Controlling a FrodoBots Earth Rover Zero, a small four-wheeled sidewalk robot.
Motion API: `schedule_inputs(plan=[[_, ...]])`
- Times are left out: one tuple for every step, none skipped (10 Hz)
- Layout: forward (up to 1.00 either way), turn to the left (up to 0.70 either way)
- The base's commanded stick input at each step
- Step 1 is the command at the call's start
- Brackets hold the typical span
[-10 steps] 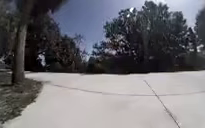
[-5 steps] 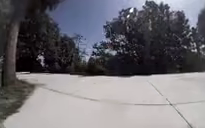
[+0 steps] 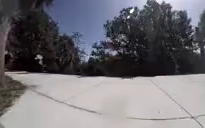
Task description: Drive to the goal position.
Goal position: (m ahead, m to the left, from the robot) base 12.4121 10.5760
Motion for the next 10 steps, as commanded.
schedule_inputs(plan=[[0.70,0.00],[0.70,0.00],[0.70,0.31],[0.70,0.35],[0.70,0.35],[0.70,0.35],[0.70,0.35],[0.70,0.35],[0.70,0.35],[0.70,0.35]])
